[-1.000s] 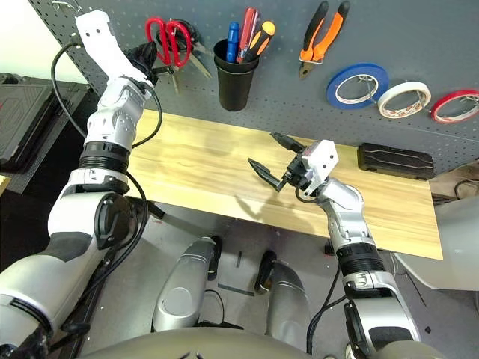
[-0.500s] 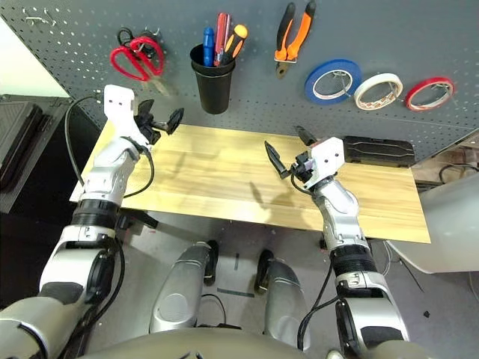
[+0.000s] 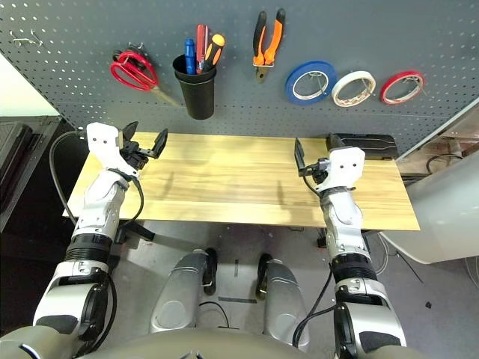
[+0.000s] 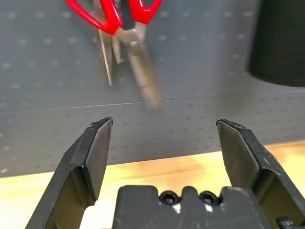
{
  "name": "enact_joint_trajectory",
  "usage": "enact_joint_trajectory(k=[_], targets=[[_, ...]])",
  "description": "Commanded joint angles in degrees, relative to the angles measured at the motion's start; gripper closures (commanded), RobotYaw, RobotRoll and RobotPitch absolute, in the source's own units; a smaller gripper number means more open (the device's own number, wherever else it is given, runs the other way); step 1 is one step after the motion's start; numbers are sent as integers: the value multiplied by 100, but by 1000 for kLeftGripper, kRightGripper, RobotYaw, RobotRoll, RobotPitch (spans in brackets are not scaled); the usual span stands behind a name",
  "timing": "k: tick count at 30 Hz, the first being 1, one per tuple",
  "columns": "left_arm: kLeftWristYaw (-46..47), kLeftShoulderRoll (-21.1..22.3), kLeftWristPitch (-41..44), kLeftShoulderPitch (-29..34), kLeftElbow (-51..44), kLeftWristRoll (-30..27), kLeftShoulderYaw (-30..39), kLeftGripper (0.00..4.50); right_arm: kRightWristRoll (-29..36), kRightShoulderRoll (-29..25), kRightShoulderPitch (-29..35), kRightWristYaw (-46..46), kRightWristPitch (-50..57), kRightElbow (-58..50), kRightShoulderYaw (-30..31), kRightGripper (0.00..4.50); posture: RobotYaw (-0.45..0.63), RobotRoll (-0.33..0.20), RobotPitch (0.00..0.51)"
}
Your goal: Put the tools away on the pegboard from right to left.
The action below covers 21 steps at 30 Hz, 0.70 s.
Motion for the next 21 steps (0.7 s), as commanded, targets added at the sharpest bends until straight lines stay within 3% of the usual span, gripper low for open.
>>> enact_joint_trajectory(k=[1, 21], targets=[[150, -26, -209, 23, 299, -9, 128, 33, -35, -108, 18, -165, -157, 230, -167, 0, 38, 0, 146], [399, 6, -412, -17, 749, -87, 375, 33, 58, -421, -392, -428, -353, 940, -450, 0, -30, 0, 187]])
